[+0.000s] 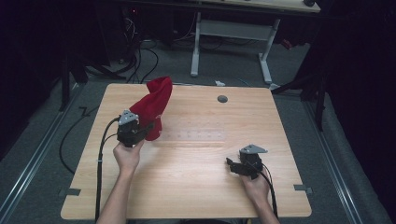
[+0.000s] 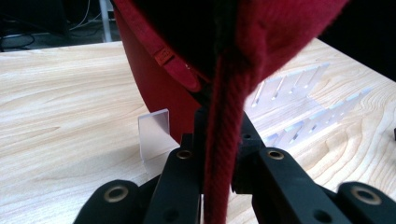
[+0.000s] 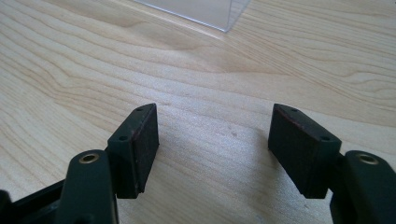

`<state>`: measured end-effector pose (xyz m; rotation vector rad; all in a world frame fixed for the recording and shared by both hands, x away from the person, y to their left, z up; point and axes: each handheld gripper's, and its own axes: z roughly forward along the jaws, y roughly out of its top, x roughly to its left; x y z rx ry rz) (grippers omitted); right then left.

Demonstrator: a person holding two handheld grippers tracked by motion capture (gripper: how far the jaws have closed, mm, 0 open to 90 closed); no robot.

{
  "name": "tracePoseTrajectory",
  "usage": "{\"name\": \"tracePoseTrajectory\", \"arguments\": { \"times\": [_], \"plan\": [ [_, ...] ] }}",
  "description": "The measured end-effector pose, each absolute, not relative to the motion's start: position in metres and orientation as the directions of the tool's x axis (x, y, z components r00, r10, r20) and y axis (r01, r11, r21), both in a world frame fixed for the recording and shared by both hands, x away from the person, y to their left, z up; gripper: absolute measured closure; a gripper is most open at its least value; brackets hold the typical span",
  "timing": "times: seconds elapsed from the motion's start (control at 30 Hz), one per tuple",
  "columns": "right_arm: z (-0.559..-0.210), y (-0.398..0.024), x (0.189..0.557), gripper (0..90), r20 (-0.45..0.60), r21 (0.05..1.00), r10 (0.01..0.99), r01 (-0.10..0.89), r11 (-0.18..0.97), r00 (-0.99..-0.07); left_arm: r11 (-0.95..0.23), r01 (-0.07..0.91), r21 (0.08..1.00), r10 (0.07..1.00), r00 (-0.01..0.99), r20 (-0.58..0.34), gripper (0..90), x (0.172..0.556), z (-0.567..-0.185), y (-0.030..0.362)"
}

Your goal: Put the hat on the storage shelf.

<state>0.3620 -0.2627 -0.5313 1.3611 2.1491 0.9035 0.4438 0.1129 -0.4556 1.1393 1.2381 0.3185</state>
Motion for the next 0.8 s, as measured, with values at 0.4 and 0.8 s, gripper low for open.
{"name": "tracePoseTrajectory", "arguments": {
  "times": [0.4,0.8],
  "plan": [
    [-0.531,-0.263,0.362,33.7,-0.019,0.723,0.907,0.621,0.303,-0.420,0.443,0.383,0.811,0.750,0.338,-0.569,69.9,0.436,-0.460,0.117],
    [-0.531,-0.263,0.362,33.7,-0.019,0.723,0.907,0.621,0.303,-0.420,0.445,0.379,0.812,0.766,0.308,-0.564,43.4,0.428,-0.463,0.120]
  ]
}}
